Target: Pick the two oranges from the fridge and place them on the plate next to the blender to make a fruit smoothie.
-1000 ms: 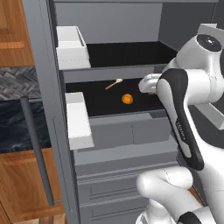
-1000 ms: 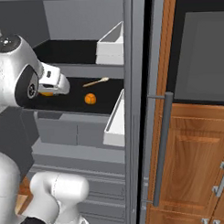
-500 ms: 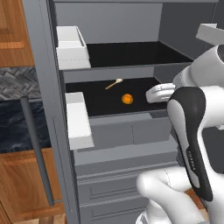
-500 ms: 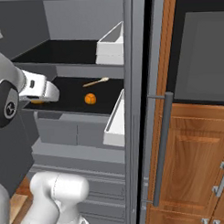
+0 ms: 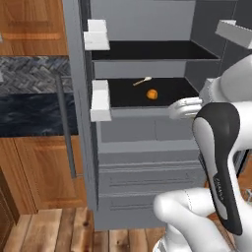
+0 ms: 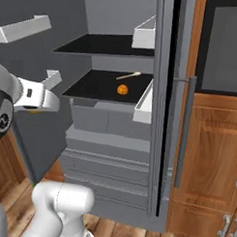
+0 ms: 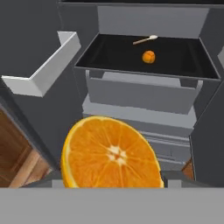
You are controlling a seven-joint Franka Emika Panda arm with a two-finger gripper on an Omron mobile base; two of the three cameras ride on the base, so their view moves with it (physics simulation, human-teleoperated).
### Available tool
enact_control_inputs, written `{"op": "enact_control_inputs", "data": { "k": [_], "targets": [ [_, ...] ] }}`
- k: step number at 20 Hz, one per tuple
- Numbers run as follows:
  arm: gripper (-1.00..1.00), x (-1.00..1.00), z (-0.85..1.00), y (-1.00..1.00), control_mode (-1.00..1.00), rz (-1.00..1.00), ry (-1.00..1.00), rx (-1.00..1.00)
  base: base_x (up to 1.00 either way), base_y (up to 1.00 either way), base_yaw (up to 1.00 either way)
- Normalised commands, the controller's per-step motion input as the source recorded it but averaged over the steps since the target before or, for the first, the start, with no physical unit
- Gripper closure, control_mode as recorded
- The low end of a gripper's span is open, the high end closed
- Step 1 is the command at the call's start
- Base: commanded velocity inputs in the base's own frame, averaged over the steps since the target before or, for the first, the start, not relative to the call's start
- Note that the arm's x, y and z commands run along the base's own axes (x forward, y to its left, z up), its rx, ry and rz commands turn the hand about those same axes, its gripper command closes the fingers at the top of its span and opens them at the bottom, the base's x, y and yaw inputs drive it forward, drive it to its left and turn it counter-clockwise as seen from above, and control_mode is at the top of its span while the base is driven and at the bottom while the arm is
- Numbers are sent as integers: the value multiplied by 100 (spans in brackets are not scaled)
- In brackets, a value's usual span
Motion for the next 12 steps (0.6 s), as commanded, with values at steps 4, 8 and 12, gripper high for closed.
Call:
{"op": "enact_control_inputs", "data": {
  "k": [4, 8, 12],
  "targets": [
    [100, 0, 0, 0, 100, 0, 0, 0, -58, -3, 52],
    [100, 0, 0, 0, 100, 0, 0, 0, -36, 0, 76],
    [100, 0, 0, 0, 100, 0, 0, 0, -34, 0, 95]
  ]
}}
